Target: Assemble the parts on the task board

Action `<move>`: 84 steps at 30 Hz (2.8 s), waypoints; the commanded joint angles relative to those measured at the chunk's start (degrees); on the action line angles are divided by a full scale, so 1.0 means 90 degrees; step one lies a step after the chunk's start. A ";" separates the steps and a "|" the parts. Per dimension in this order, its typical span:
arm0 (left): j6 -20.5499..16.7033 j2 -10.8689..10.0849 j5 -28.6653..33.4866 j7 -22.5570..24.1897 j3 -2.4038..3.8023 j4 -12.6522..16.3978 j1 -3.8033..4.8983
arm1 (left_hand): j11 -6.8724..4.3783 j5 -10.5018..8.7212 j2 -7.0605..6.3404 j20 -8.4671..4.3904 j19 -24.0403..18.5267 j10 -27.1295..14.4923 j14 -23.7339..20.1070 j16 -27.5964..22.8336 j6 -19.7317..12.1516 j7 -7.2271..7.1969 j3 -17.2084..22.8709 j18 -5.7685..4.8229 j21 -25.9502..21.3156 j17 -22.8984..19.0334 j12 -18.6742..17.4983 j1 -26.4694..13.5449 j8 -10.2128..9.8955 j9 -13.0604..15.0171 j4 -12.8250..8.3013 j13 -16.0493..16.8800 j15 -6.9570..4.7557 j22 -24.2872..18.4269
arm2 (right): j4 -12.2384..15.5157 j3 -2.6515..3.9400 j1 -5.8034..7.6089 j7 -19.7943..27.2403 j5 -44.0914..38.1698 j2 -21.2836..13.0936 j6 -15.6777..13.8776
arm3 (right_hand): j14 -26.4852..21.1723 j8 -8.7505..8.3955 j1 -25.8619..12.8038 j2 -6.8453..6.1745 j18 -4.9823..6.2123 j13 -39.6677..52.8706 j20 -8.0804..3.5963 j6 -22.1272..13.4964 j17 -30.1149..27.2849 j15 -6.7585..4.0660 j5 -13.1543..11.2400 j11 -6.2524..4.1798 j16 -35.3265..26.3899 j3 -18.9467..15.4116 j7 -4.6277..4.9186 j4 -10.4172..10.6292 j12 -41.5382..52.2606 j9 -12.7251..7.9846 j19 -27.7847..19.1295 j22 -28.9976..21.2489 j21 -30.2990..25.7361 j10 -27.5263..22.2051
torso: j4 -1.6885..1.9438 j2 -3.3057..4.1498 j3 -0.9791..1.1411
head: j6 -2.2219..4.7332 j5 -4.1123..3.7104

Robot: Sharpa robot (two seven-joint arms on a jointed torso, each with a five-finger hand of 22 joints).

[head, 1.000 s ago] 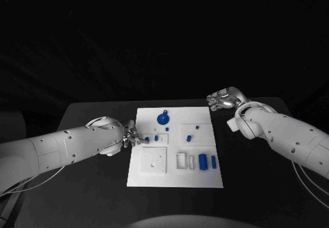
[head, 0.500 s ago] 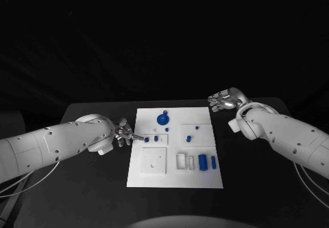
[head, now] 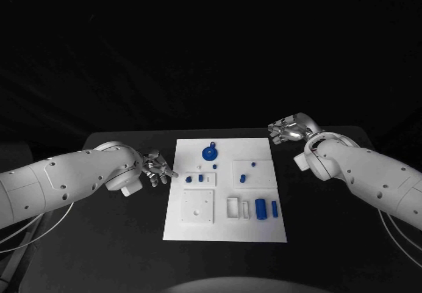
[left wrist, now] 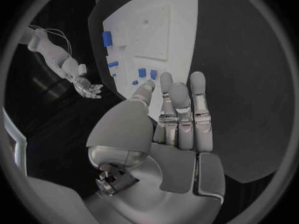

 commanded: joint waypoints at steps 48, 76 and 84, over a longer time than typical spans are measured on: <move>0.0607 0.0737 0.0066 0.0196 -0.0118 -0.0678 -0.0097 | 0.0030 -0.0736 -0.0087 0.0014 0.0138 0.0216 0.0040 0.0018 -0.0073 0.0043 -0.0433 -0.0036 -0.0081 0.0045 0.0085 -0.0455 -0.0039 -0.0079 0.0532 0.0086 0.0014 0.0093 | -0.0027 0.0003 -0.0016 0.0028 -0.0009 0.0084 0.0041 | 0.0011 -0.0019 -0.0053 0.0014 0.0012 -0.0009 0.0002 -0.0007 -0.0016 0.0008 0.0029 0.0014 -0.0042 0.0003 0.0024 0.0013 -0.0012 -0.0002 -0.0036 -0.0007 0.0018 -0.0009 | -0.0012 0.0003 0.0003 | -0.0024 0.0001; 0.0727 0.0942 0.0130 0.0260 -0.0131 -0.0892 -0.0184 | 0.0026 -0.0673 0.0139 0.0005 0.0138 0.0218 0.0043 0.0028 0.0038 0.0031 -0.0403 -0.0046 -0.0079 0.0065 0.0095 -0.0356 0.0006 0.0009 0.0341 0.0086 0.0006 0.0095 | -0.0025 0.0004 -0.0022 0.0029 -0.0009 0.0112 0.0048 | 0.0012 -0.0019 -0.0061 0.0018 0.0012 -0.0010 0.0002 -0.0010 -0.0023 0.0008 0.0039 0.0015 -0.0040 0.0008 0.0025 0.0009 -0.0014 -0.0002 -0.0038 -0.0007 0.0015 -0.0012 | -0.0006 0.0000 0.0007 | -0.0026 -0.0001; 0.0699 0.0964 0.0155 0.0292 -0.0131 -0.0917 -0.0190 | 0.0022 -0.0667 0.0289 -0.0002 0.0141 0.0223 0.0045 0.0035 0.0067 0.0019 -0.0365 -0.0050 -0.0070 0.0075 0.0103 -0.0307 -0.0001 0.0022 0.0229 0.0087 -0.0001 0.0100 | -0.0028 0.0004 -0.0023 0.0028 -0.0009 0.0115 0.0053 | 0.0012 -0.0019 -0.0061 0.0018 0.0012 -0.0010 0.0002 -0.0010 -0.0023 0.0008 0.0039 0.0015 -0.0040 0.0008 0.0025 0.0009 -0.0014 -0.0002 -0.0038 -0.0007 0.0015 -0.0012 | -0.0005 0.0000 0.0005 | -0.0023 -0.0008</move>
